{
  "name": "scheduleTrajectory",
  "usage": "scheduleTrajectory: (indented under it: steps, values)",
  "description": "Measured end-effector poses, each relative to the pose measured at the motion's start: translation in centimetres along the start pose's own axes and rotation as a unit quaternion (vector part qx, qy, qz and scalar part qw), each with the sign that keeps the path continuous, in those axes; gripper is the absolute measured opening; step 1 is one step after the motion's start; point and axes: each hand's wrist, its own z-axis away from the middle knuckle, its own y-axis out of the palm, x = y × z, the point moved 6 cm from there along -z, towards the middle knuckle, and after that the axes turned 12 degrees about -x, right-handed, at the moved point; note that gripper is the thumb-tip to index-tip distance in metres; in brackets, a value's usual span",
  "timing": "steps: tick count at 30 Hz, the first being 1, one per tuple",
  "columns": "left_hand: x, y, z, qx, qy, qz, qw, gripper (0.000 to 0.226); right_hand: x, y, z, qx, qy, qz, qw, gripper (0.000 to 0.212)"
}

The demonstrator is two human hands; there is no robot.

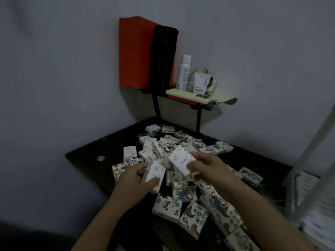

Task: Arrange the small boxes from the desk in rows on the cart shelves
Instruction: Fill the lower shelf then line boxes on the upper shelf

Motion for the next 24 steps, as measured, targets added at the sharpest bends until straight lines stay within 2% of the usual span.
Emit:
scheduleTrajectory:
  steps: [4, 7, 12, 15, 18, 21, 24]
  values:
    - [-3.1, 0.5, 1.1, 0.041, -0.064, 0.17, 0.982, 0.043, 2.3, -2.8, 1.8, -0.032, -0.033, -0.011, 0.999, 0.023]
    - [-6.6, 1.1, 2.0, 0.085, -0.054, 0.232, 0.967, 0.038, 5.0, -4.9, 4.0, -0.03, -0.055, -0.043, 0.997, 0.026]
    - [-13.7, 2.8, 3.6, 0.146, -0.007, 0.276, 0.95, 0.038, 11.2, -11.5, 9.6, -0.104, -0.216, 0.001, 0.971, 0.038]
    - [-18.6, 3.8, 4.7, 0.178, 0.044, 0.296, 0.937, 0.046, 14.7, -15.9, 12.8, -0.142, -0.301, 0.022, 0.943, 0.026]
    - [-23.8, 4.5, 6.0, 0.159, 0.126, 0.318, 0.926, 0.033, 17.2, -20.2, 15.5, -0.171, -0.352, 0.077, 0.917, 0.007]
    - [-28.3, 5.8, 7.4, 0.139, 0.213, 0.341, 0.905, 0.005, 18.5, -24.8, 17.6, -0.237, -0.369, 0.129, 0.889, 0.016]
    - [-32.2, 7.5, 8.9, 0.157, 0.24, 0.37, 0.884, 0.005, 19.3, -29.0, 19.3, -0.296, -0.356, 0.167, 0.87, 0.024]
